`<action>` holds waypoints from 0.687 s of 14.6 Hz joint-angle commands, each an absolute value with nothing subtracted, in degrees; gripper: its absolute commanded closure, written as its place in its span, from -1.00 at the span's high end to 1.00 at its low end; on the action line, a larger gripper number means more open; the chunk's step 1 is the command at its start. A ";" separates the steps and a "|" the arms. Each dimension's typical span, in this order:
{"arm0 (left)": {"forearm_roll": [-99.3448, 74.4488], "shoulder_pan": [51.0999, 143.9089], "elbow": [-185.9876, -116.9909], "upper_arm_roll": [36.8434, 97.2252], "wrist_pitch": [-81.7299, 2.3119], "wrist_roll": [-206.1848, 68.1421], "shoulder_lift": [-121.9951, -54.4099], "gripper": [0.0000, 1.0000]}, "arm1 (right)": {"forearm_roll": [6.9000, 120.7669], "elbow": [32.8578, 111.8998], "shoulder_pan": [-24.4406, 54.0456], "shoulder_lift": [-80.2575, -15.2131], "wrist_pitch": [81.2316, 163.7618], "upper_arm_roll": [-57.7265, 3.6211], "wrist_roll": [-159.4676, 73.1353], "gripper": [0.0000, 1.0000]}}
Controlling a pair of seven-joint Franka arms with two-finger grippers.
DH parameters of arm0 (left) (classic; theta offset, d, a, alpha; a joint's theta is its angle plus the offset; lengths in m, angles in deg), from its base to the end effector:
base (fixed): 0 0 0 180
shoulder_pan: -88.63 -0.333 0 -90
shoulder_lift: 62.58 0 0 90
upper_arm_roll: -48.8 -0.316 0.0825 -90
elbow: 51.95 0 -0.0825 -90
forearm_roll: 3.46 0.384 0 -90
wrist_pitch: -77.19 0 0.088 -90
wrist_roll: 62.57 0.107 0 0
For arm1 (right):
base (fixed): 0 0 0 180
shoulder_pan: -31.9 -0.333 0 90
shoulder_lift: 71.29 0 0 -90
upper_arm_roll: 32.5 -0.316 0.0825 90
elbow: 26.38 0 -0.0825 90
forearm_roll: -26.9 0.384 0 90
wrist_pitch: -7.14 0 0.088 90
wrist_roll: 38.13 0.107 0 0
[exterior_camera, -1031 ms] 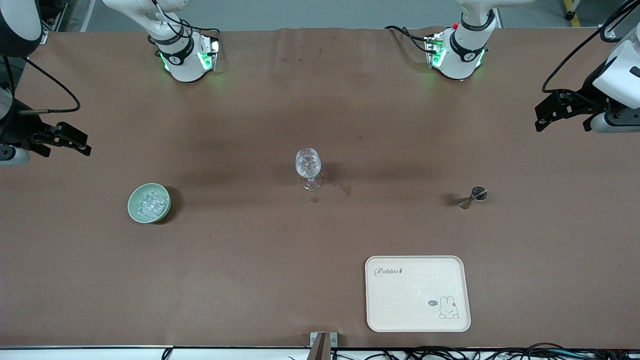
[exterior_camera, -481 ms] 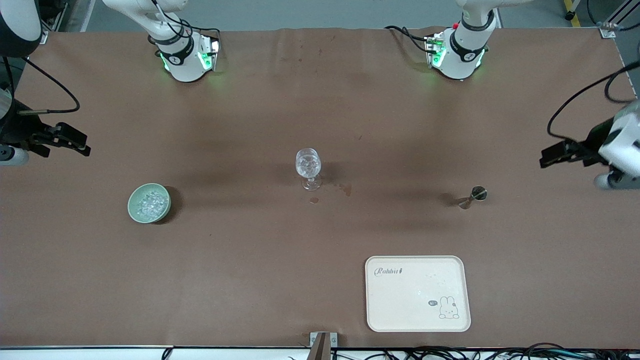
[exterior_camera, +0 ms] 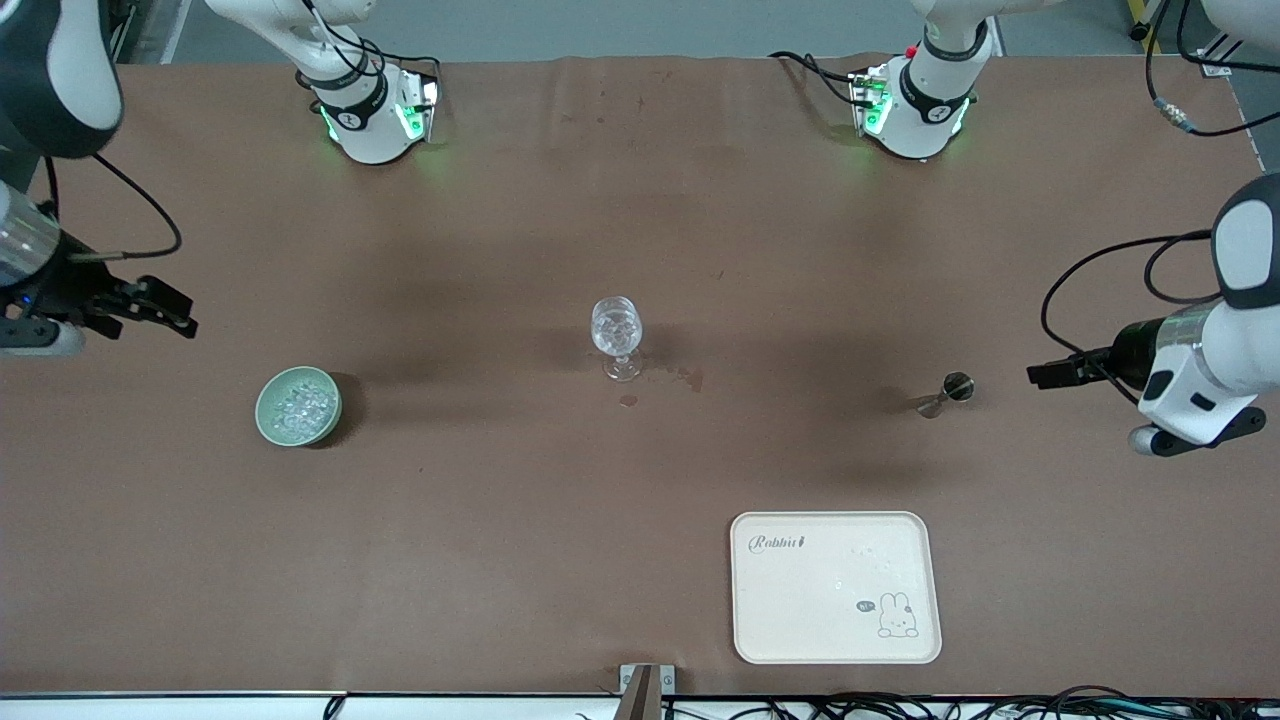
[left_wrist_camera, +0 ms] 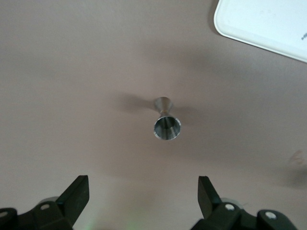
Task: Pour wine and add ice with both arms
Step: 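Reach the right gripper to the ice bowl while the left gripper reaches the jigger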
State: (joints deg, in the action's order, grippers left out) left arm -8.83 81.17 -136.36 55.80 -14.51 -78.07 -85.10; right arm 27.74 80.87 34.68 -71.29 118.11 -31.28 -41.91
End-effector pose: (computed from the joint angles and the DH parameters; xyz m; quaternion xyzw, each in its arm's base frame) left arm 0.6453 0.0062 0.4365 0.9781 0.1462 -0.1389 0.0522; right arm 0.5671 -0.0387 0.5129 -0.9994 0.0043 -0.0329 0.0047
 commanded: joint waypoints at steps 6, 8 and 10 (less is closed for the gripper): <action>-25.24 73.16 -136.86 55.83 -17.29 -87.07 -97.11 1.00 | 26.90 88.49 35.94 -64.27 129.39 -31.80 -41.12 0.90; -27.70 72.29 -136.59 55.83 -18.43 -89.89 -100.01 1.00 | 26.90 88.75 36.38 -61.46 131.31 -31.80 -41.12 0.88; -31.65 72.02 -136.59 55.74 -20.27 -93.76 -103.08 1.00 | 26.90 90.77 36.12 -60.31 135.09 -31.80 -41.12 0.88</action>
State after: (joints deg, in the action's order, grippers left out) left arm -28.36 72.47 -137.36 55.61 -18.98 -90.31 -100.51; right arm 27.74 88.70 35.58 -60.86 131.86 -31.23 -41.91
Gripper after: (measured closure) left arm 0.000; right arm 0.057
